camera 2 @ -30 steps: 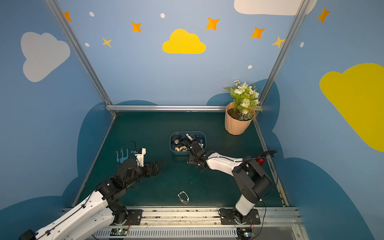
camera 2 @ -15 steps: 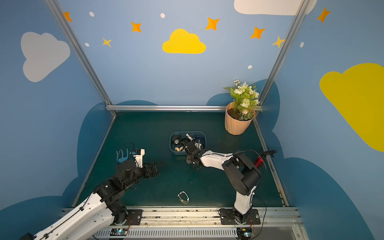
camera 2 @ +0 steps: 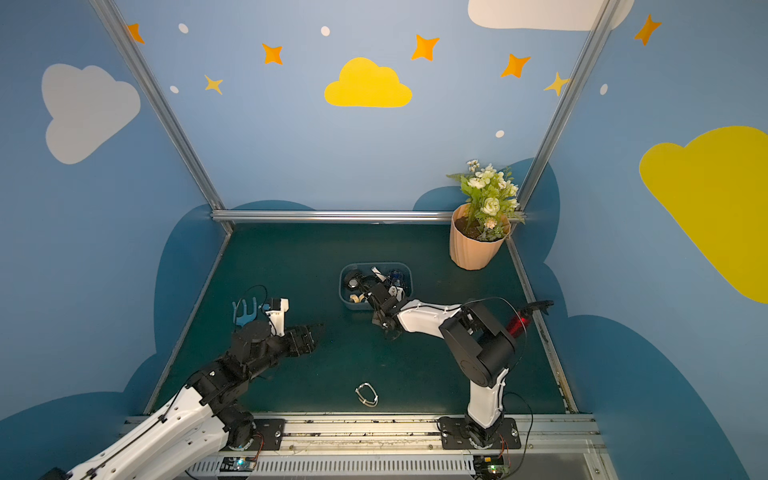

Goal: Put the watch into the storage box
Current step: Pick up the watch at the center of the board.

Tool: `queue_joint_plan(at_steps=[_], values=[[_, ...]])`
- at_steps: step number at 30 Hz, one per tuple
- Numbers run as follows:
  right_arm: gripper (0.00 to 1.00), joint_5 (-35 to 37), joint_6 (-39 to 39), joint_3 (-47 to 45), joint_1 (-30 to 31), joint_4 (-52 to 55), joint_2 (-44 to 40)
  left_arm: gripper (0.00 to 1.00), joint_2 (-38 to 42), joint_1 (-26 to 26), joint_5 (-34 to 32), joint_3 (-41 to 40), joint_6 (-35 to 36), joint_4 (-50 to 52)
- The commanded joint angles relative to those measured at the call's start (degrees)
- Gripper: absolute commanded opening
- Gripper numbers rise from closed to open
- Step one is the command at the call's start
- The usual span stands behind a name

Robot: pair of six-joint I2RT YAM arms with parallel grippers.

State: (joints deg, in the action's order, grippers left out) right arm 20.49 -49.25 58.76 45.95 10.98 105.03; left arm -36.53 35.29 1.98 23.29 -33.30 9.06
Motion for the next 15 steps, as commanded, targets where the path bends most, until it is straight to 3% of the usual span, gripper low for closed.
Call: queue_joint_plan(at_steps=[1, 10, 15], values=[[0.0, 1.43, 0.42, -2.42, 0.38, 2.48, -2.0, 1.0, 0.67, -0.19, -0.66, -0.84, -0.03, -0.03], [0.0, 4.24, 4.89, -6.9, 1.59, 3.86, -14.26, 1.0, -0.3, -0.19, -0.22, -2.28, -1.28, -1.5], [0.0, 3.58, 13.93, -5.36, 2.5, 5.62, -20.61, 1.0, -1.32, -0.14, 0.17, -2.89, -1.52, -2.77]])
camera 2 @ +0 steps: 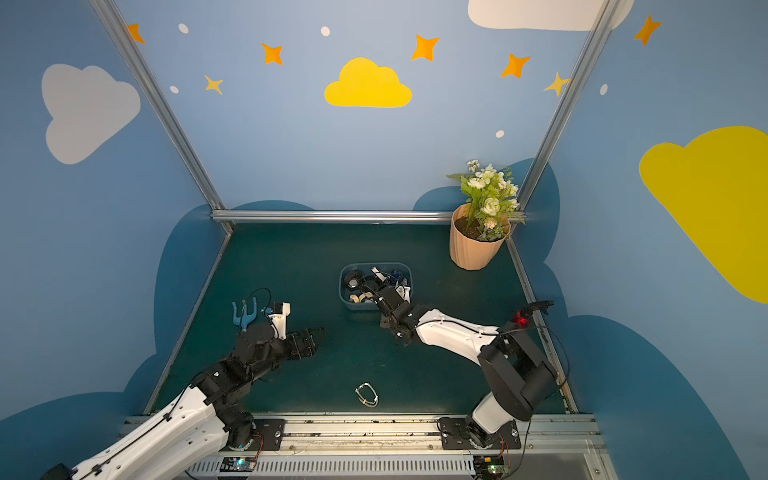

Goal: Put the watch into the storage box
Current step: Pick up the watch at the center of the board, then place the watch in the storage box.

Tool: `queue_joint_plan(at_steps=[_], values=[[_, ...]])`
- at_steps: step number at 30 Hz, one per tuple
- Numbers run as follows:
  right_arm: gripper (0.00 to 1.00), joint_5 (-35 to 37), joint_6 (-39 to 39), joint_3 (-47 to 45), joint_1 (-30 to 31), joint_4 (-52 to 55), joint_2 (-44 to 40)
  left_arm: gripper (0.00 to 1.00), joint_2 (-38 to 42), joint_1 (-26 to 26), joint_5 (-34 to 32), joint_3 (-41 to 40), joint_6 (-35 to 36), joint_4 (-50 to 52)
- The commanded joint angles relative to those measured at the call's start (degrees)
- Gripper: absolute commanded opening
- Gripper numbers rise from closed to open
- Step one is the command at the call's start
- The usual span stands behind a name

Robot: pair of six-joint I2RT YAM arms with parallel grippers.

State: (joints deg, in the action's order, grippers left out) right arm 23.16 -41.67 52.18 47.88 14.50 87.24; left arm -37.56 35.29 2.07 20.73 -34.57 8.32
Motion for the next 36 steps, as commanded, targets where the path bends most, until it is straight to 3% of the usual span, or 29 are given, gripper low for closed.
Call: queue_joint_plan(at_steps=[1, 7, 13, 24, 36], values=[[0.0, 0.47, 8.11, 2.3, 0.63, 2.89, -3.54, 1.0, -0.62, -0.16, 0.04, -0.43, -0.27, -2.16], [0.0, -2.25, 17.86, 11.34, 0.64, 6.22, -2.54, 1.0, -1.61, -0.19, 0.83, -0.57, -0.98, -2.03], [0.0, -3.06, 24.54, 19.59, -0.06, 4.95, 4.75, 1.0, -1.16, -0.14, 1.06, -0.97, -1.73, -1.35], [0.0, -10.34, 27.19, 31.68, -5.09, 3.32, 20.43, 1.0, 0.38, -0.17, 1.45, -2.25, -3.66, -0.2], [0.0, -14.39, 27.49, 39.26, -8.8, 2.95, 31.37, 1.0, -0.56, -0.18, 0.73, -2.56, -3.52, -0.82]])
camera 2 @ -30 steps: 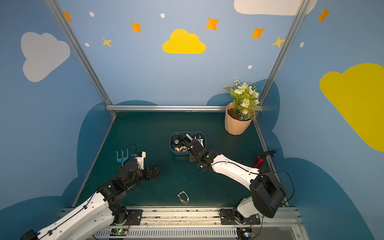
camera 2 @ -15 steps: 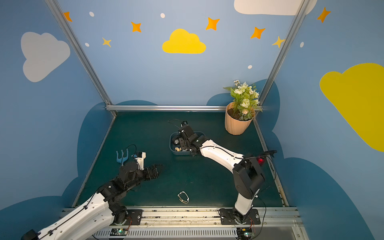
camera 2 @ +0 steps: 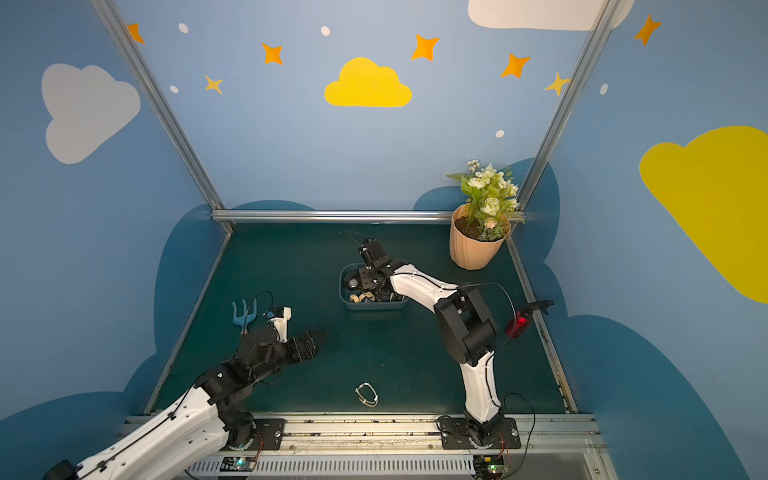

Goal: Put the watch into the storage box
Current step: Place the watch in the storage box.

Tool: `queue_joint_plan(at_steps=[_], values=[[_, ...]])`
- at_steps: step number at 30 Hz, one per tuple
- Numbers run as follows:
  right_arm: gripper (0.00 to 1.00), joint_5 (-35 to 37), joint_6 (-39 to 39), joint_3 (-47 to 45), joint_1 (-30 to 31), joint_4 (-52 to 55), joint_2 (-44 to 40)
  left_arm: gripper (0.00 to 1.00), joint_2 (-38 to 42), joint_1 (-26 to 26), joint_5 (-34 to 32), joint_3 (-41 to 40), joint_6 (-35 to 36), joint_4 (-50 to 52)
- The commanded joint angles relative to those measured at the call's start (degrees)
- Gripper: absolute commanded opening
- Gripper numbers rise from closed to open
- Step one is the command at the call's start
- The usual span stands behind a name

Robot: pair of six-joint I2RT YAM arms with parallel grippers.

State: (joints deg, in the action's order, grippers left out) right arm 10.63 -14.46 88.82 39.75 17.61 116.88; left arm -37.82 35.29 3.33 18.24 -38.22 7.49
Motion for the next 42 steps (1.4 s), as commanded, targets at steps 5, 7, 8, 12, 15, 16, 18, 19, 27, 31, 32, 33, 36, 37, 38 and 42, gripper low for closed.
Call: queue_joint_plan(at_steps=[5, 7, 8, 12, 15, 16, 18, 19, 27, 31, 32, 33, 36, 37, 38, 42], values=[[0.0, -3.07, 0.39, 4.94, -1.25, 0.5, 4.07, 1.0, -1.05, -0.2, -0.08, 0.49, -0.45, 0.21], [0.06, -2.99, 0.26, 5.53, -1.23, 1.11, 4.11, 1.0, -1.35, -0.12, -0.17, 0.23, -0.13, -0.18], [0.11, -2.99, 0.06, 5.58, -1.29, 1.27, 3.77, 1.0, -1.57, -0.19, -0.17, 0.35, -0.11, -0.22], [0.4, -3.19, 0.26, 3.96, -1.25, 0.22, 0.04, 1.0, -2.07, -0.21, 0.27, 1.2, -0.44, 0.17], [0.51, -3.43, 0.81, 2.84, -1.26, -0.21, -3.29, 1.0, -2.77, -0.13, 0.04, 0.96, 0.04, -0.79], [0.53, -3.51, 0.75, 2.54, -1.28, -0.19, -4.29, 1.0, -3.0, -0.13, 0.08, 1.17, -0.05, -0.73], [0.56, -3.84, 0.44, 1.08, -1.34, -0.35, -7.01, 1.0, -3.52, -0.2, 0.63, 1.98, -0.56, -0.31], [0.58, -4.17, 0.3, -0.04, -1.34, -0.72, -8.46, 1.0, -3.73, -0.14, 0.93, 2.31, -0.96, -0.2], [0.71, -7.82, -2.6, -16.53, -1.08, -5.48, -23.77, 1.0, -5.28, -0.09, 3.92, 3.13, -3.13, -1.2], [0.8, -7.15, -3.51, -27.15, -0.67, -7.67, -32.4, 0.98, -6.36, 0.75, 5.04, 3.63, -5.61, -1.07], [0.82, -6.55, -3.84, -29.35, -0.55, -7.48, -34.51, 0.96, -6.57, 1.44, 4.57, 4.22, -6.61, -0.18], [0.83, -5.89, -4.2, -31.41, -0.47, -7.17, -36.39, 0.93, -6.65, 2.48, 3.66, 4.62, -8.06, 0.69], [0.84, -4.1, -5.21, -36.56, -0.46, -6.24, -41.4, 0.83, -6.33, 7.71, -0.29, 5.04, -11.74, 2.16], [0.84, -3.57, -5.68, -37.83, -0.46, -5.96, -42.57, 0.81, -6.38, 10.02, -2.19, 5.28, -12.78, 2.75], [0.84, -2.94, -6.24, -39.24, -0.46, -5.55, -43.81, 0.78, -6.62, 12.49, -4.31, 5.67, -14.08, 3.54], [0.84, -1.47, -7.54, -42.13, -0.55, -2.86, -46.84, 0.7, -9.68, 21.43, -10.56, 7.42, -20.21, 5.81]])
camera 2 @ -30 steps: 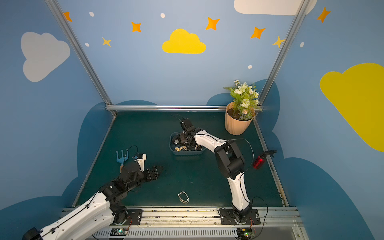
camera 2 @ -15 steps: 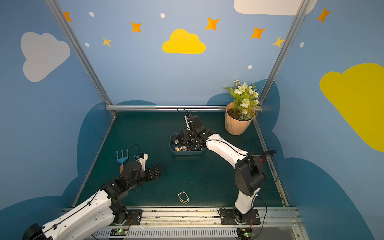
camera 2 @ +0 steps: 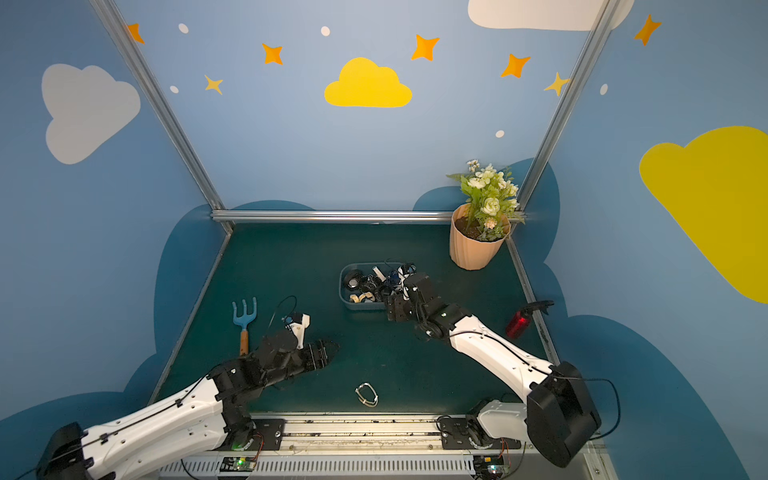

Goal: Put the watch into the storage box
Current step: Place the watch in the storage box, then pick up the watch at the center of the board.

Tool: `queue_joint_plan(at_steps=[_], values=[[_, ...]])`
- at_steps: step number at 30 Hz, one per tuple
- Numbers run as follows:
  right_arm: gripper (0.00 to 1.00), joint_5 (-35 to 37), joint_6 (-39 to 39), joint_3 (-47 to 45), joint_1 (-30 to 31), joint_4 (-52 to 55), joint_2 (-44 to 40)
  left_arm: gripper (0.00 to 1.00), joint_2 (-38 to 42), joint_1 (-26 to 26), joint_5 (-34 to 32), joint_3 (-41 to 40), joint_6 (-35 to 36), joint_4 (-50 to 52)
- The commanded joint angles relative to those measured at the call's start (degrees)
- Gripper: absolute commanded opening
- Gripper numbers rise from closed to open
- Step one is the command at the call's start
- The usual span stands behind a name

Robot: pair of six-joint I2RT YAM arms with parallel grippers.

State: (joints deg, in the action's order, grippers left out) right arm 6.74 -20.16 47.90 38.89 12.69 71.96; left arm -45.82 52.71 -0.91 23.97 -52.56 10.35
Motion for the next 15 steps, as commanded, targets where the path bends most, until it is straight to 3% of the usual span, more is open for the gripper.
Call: queue_joint_plan(at_steps=[1, 7, 15], values=[[0.84, 2.66, -1.98, -1.56, 0.3, 2.83, -2.38, 0.67, -2.54, 5.95, -7.27, 1.9, -7.08, 2.8], [0.84, 3.76, -2.99, -4.24, 0.21, 5.33, -6.22, 0.54, -9.57, 16.7, -13.81, 5.33, -12.82, 3.48], [0.84, 4.72, -3.81, -8.98, 0.19, 6.03, -11.56, 0.53, -20.62, 25.28, -16.46, 11.95, -17.93, 4.94]])
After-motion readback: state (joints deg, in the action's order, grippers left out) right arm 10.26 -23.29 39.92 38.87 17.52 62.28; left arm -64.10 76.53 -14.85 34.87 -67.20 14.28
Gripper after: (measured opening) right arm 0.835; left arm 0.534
